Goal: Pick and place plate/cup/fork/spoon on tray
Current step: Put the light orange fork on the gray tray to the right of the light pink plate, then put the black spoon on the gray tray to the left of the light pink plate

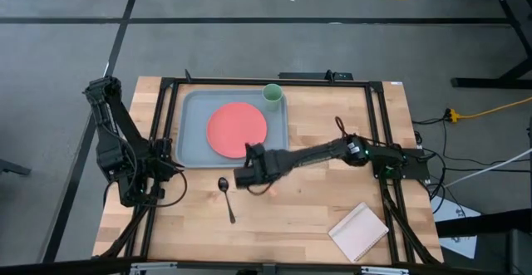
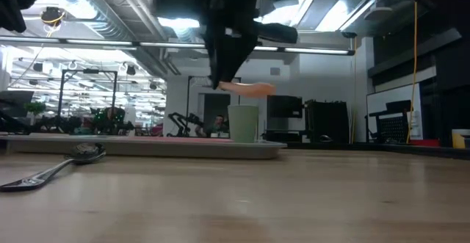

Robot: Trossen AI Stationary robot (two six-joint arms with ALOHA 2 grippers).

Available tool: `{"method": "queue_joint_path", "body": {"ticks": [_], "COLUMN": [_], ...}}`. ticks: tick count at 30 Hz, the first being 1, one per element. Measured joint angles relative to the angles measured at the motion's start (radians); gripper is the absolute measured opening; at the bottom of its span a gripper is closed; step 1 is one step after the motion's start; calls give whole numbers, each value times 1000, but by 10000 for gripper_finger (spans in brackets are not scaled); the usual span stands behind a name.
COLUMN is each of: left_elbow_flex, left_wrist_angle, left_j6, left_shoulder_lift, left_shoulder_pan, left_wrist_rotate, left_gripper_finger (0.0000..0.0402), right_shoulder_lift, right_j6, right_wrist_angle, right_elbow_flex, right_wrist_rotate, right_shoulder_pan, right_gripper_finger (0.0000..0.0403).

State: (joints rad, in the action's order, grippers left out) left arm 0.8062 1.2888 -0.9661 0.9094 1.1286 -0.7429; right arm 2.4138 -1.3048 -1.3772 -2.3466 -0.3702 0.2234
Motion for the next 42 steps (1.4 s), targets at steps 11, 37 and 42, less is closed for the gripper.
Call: {"method": "queue_joint_path", "body": {"ticks": [11,37,42], "left_elbow_flex": [0,0,0], "left_wrist_angle": [-1,-50,-50], "left_j6": [-48,-105,-105], "left_shoulder_lift": [0,0,0], "left_shoulder_pan": [0,0,0], "left_wrist_rotate": [0,0,-2], "left_gripper_finger": [41,41,41], "right_shoulder_lift": [-3,-5,-4], "right_j6": [76,22,23], "right_wrist_angle": [-138,201,180], "right_elbow_flex": [-1,365,346], "right_wrist_rotate": [31,79,55], "right_shoulder_pan": [-259,-381,-377], "right_gripper_finger": [26,82,113]}}
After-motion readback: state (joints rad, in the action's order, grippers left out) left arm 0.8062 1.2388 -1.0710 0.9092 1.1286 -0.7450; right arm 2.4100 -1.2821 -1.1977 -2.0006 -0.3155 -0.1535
